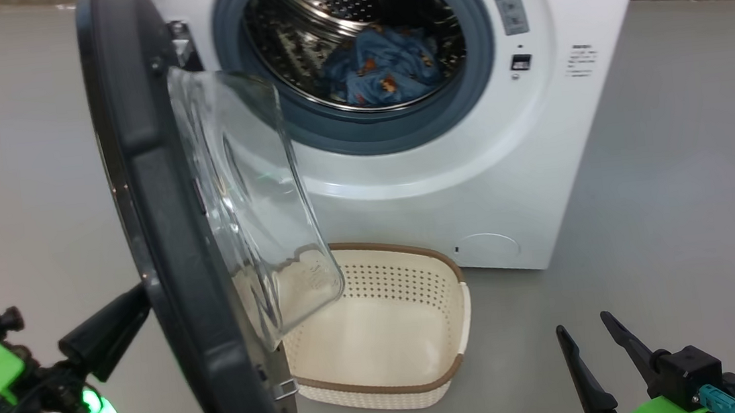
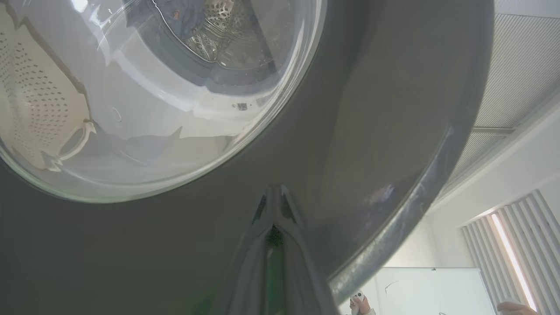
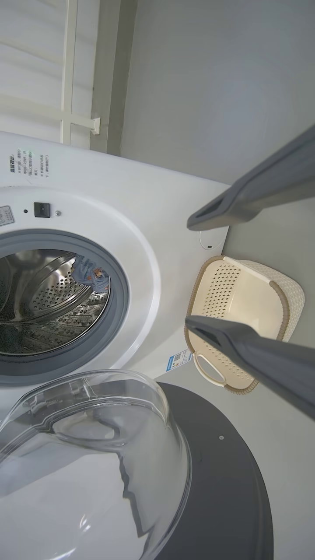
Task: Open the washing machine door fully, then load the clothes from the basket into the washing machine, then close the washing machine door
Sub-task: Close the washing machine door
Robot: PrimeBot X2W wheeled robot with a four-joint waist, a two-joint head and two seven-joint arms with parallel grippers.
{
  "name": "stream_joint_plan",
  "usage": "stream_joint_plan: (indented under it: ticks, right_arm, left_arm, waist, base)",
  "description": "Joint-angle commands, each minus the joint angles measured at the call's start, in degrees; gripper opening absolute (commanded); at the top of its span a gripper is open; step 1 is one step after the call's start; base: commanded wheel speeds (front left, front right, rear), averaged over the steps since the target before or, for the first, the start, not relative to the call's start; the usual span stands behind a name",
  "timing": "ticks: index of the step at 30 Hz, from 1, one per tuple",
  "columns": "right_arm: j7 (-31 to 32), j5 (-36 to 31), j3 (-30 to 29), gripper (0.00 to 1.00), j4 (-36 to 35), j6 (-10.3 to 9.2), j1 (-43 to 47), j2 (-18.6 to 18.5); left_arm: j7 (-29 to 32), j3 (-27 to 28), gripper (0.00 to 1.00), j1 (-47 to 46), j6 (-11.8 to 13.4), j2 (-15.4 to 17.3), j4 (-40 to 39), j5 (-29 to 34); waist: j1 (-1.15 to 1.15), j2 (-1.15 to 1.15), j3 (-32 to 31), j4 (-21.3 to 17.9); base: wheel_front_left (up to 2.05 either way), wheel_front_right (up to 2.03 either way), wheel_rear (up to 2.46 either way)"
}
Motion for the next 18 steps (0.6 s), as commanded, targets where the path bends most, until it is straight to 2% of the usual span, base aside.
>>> stream_joint_plan:
  ticks: [1, 6, 18]
  right_arm:
    - [-0.28, 0.05, 1.18, 1.00, -1.54, 0.35, -1.31, 0.14]
    - [-0.28, 0.11, 1.21, 1.00, -1.56, 0.35, -1.15, 0.17]
    - [-0.28, -0.08, 1.53, 1.00, -1.63, 0.35, -0.66, -0.09]
  left_arm:
    - [-0.23, -0.04, 0.00, -0.74, -0.89, 0.46, -1.52, -1.17]
    - [-4.09, -3.16, 0.00, -1.09, -2.77, 0.30, 0.05, -3.06]
    - [-15.34, -13.90, 0.00, -3.51, -9.01, 0.27, 6.38, -9.01]
  waist:
    - [0.00, 0.00, 0.21, -1.70]
    - [0.00, 0.00, 0.11, -4.14]
    - [0.00, 0.00, -0.69, -9.28]
  base:
    - [0.00, 0.00, 0.00]
    - [0.00, 0.00, 0.00]
    - [0.00, 0.00, 0.00]
